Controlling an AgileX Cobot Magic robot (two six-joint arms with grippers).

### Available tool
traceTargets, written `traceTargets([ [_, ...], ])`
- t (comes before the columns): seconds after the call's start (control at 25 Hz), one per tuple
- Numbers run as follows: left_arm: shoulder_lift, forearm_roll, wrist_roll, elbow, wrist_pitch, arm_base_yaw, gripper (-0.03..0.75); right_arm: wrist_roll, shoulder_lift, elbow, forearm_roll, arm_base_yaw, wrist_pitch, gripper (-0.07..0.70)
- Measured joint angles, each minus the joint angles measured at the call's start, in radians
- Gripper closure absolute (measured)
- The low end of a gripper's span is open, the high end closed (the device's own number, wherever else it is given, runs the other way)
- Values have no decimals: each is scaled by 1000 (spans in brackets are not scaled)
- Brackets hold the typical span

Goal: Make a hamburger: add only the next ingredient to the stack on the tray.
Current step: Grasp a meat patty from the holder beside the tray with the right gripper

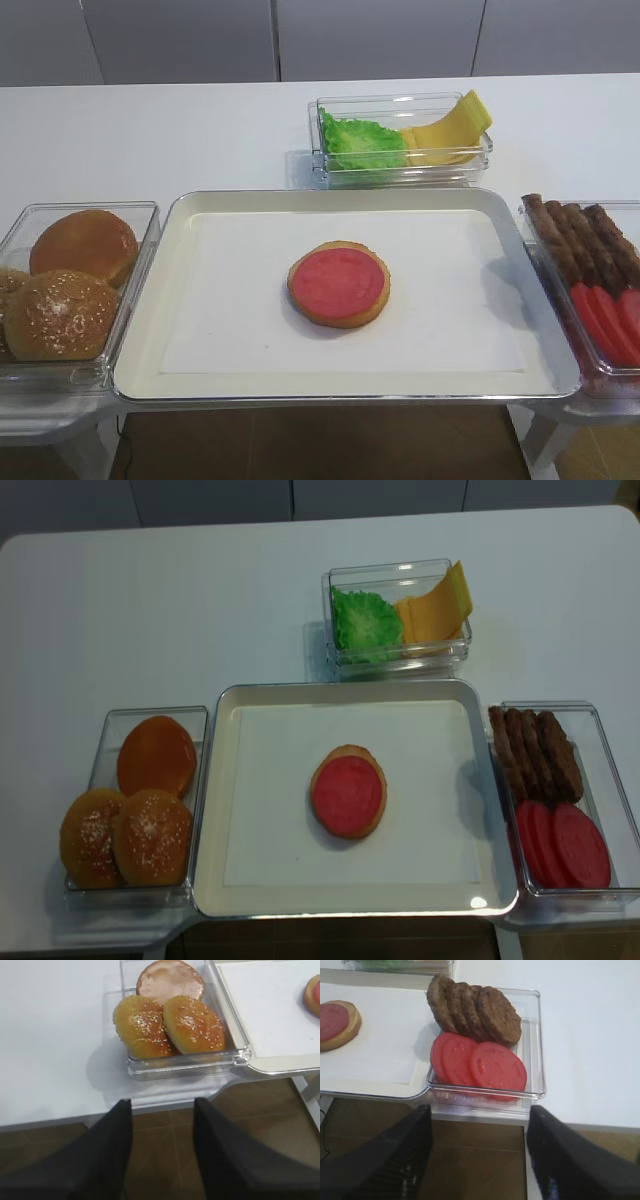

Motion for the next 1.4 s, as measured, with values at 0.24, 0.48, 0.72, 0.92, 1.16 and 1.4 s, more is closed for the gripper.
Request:
traceTargets([
  [0.24,0,0,0,0,0,0,412,0,0,0,0,0,0,161],
  [0.48,0,0,0,0,0,0,412,0,0,0,0,0,0,162],
  [0.72,0,0,0,0,0,0,412,0,0,0,0,0,0,161],
  [0.92,0,0,0,0,0,0,412,0,0,0,0,0,0,161],
  [1.16,0,0,0,0,0,0,412,0,0,0,0,0,0,161],
  [1.4,0,0,0,0,0,0,412,4,0,0,17,0,-2,162],
])
